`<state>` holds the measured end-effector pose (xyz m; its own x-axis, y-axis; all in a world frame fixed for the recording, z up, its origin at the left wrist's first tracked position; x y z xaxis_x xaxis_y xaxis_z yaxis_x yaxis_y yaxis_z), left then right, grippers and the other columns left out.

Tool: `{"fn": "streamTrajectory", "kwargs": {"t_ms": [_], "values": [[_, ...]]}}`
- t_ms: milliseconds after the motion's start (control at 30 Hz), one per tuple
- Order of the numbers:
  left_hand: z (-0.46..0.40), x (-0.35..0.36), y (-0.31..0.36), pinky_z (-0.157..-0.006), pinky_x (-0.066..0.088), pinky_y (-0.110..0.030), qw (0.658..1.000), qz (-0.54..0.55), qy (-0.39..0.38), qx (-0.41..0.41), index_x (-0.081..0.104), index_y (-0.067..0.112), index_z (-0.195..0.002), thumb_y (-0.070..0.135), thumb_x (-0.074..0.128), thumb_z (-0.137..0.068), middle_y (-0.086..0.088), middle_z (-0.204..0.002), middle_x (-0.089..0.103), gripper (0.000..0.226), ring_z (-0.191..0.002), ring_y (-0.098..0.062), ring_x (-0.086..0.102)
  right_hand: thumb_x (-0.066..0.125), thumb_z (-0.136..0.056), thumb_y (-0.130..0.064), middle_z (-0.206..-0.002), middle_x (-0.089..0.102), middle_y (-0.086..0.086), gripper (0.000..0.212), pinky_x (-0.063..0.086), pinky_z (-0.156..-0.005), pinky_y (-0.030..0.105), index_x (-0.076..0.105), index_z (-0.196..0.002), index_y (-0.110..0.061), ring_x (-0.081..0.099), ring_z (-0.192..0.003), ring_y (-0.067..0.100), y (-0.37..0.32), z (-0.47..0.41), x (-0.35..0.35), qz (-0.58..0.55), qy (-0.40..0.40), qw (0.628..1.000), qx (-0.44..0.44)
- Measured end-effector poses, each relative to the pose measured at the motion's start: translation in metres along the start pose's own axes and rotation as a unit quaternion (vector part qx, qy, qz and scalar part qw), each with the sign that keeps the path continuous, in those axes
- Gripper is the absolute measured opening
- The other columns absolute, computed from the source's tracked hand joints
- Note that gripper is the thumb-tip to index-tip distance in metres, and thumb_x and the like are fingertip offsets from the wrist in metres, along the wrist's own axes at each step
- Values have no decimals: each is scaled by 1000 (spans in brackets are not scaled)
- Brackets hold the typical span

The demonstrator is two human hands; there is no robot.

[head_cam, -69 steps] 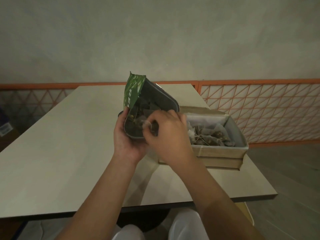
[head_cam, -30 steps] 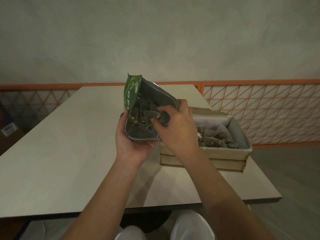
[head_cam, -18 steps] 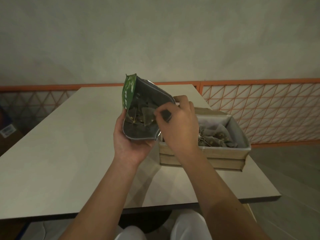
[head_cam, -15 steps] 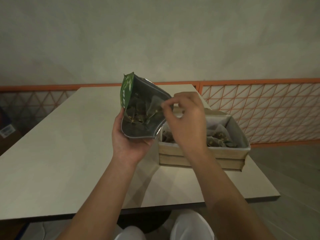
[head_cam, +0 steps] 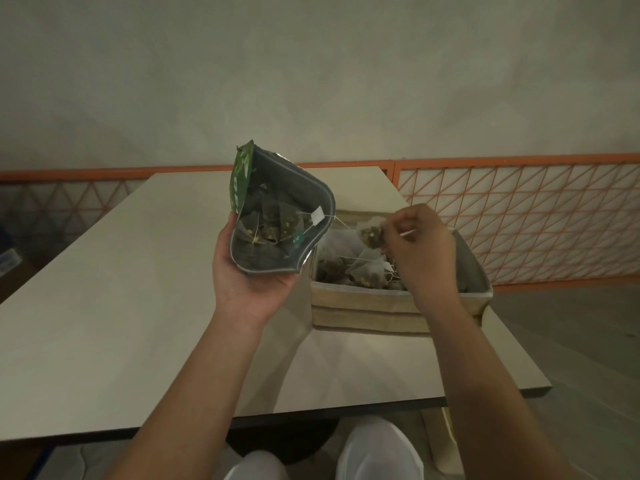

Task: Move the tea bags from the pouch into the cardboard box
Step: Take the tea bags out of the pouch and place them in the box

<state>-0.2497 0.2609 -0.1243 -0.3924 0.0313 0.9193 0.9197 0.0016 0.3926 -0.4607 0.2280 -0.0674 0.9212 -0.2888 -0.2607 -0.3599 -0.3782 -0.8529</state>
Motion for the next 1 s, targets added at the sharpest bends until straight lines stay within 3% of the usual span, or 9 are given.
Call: {"fn": "streamTrajectory", "kwargs": {"t_ms": [100,233,367,433,567,633,700,833,1000], "values": [[2,2,1,-83,62,-39,1000,-9,4,2,67,18,-129,52,52,-96,-16,-150,52,50,-125,-36,56,64,-91,-15,-77,57,-14,9,39,-52,12,61,-99,-17,57,-68,2,10,1,5,66,-19,998,14],[1,0,2,-84,62,-38,1000,-17,13,4,66,19,-130,52,51,-96,-16,-149,54,50,-125,-36,57,62,-92,-15,-79,58,-13,13,43,-56,18,62,-101,-24,57,-70,2,11,6,22,108,-104,989,7],[0,0,1,-84,61,-38,1000,-18,18,4,66,20,-131,52,52,-96,-16,-148,54,49,-130,-35,55,61,-90,-16,-104,52,-7,20,43,-87,28,72,-101,-29,51,-102,17,-2,13,35,179,-115,974,-80],[0,0,1,-82,62,-38,1000,-18,16,2,65,20,-132,52,53,-96,-15,-149,54,50,-126,-35,56,61,-90,-19,-106,53,-10,19,42,-93,33,72,-102,-29,49,-108,18,-14,16,32,132,-75,984,-94],[-1,0,0,-76,62,-37,1000,-21,18,3,65,19,-135,53,52,-97,-16,-145,58,52,-113,-34,64,62,-90,-44,-91,64,-20,18,48,-73,15,66,-99,-29,58,-85,1,-37,26,43,-17,-116,992,-43],[-1,-3,0,-77,62,-37,999,-23,31,11,75,17,-121,52,53,-96,-17,-133,67,49,-103,-33,71,66,-84,-52,-84,68,-10,32,52,-66,20,61,-103,-26,62,-75,4,-36,30,54,-54,-147,988,5],[0,-4,0,-81,62,-36,999,-26,42,14,80,16,-110,52,53,-96,-16,-131,68,47,-101,-32,71,69,-79,-56,-71,66,-1,40,51,-58,30,56,-102,-26,61,-63,12,-34,30,59,-37,-138,989,22],[1,-5,1,-99,50,-36,998,-40,57,11,81,16,-106,52,54,-95,-11,-143,60,46,-118,-29,61,69,-75,-62,-67,52,-11,45,40,-52,26,53,-98,-26,52,-62,8,-39,27,56,109,-85,990,-3],[0,2,1,-78,61,-35,998,-51,26,8,74,19,-120,53,49,-97,-13,-131,66,48,-101,-30,70,69,-80,-50,-76,61,-9,28,38,-54,23,64,-86,-23,58,-72,12,-44,27,56,189,-92,978,-16]]}}
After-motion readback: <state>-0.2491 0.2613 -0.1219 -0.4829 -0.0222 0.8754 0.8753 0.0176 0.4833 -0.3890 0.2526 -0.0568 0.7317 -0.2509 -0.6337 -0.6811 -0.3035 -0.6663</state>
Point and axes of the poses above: each hand's wrist, its own z-axis away from the middle knuckle, its own x-axis out of the palm, y = z × x, the point moved 9 cm from there along -z, towards the middle knuckle
